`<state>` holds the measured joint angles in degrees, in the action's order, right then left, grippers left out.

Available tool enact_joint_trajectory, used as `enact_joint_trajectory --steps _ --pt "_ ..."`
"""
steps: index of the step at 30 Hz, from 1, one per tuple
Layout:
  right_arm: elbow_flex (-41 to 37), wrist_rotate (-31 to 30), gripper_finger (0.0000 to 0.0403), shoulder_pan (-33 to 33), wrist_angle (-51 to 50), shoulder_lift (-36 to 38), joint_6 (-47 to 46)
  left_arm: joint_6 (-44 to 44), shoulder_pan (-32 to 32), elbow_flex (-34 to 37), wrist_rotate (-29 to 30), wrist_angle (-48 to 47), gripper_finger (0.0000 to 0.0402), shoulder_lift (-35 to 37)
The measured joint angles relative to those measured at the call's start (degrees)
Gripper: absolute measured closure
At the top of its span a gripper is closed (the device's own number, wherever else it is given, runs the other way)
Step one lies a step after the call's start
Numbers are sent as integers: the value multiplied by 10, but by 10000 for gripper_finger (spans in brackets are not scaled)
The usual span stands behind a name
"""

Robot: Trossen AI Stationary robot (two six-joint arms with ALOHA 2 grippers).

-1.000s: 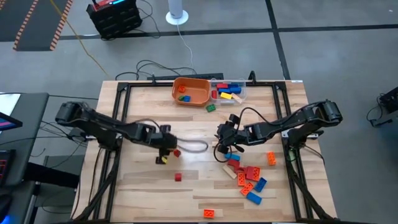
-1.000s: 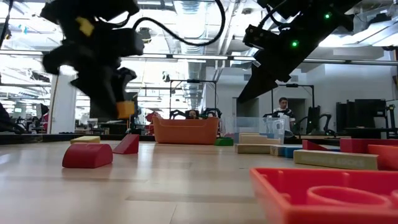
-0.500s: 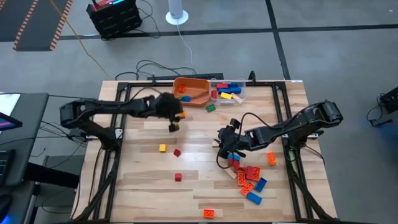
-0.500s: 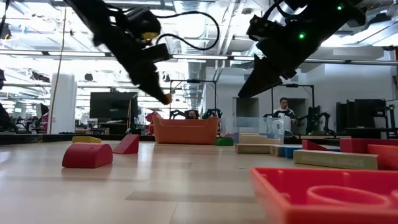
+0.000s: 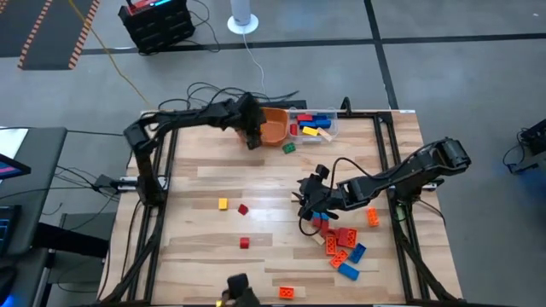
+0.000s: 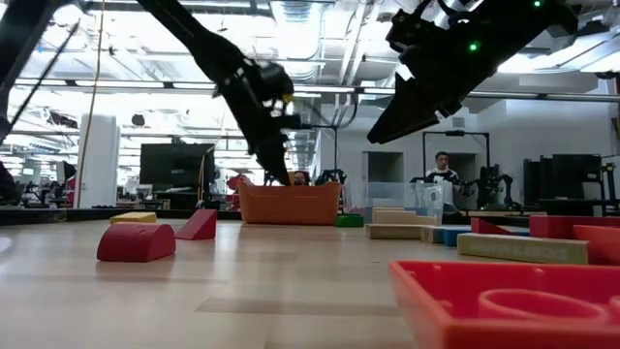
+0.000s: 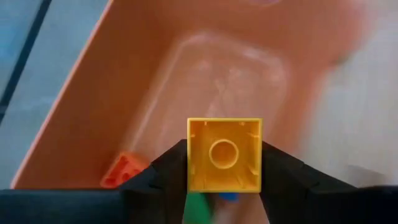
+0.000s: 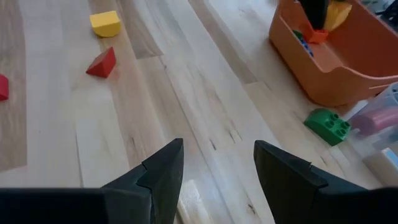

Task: Sort blocks by size
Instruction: Put the yellow small game piece into the orange bin, then move the green small game piece to the center

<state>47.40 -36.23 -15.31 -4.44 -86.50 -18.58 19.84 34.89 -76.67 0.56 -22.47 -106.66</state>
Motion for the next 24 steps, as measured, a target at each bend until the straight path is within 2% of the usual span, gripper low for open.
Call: enact_joint_trajectory --steps 4,8,12,16,20,24 --pt "0 -6 178 -11 -11 0 0 0 23 -35 0 -44 196 -33" --pt "0 -23 178 -16 -33 0 -4 11 25 -43 -3 -57 159 -23" --pt "0 -26 178 -12 -49 0 -1 34 2 -43 -24 -74 151 17" --pt "0 -25 178 3 -55 0 30 37 -49 -38 -34 -91 149 59" --pt "4 15 178 55 -50 0 67 37 -118 11 -35 -59 149 113" --pt "5 65 178 116 -23 0 90 7 -181 124 -33 36 148 182"
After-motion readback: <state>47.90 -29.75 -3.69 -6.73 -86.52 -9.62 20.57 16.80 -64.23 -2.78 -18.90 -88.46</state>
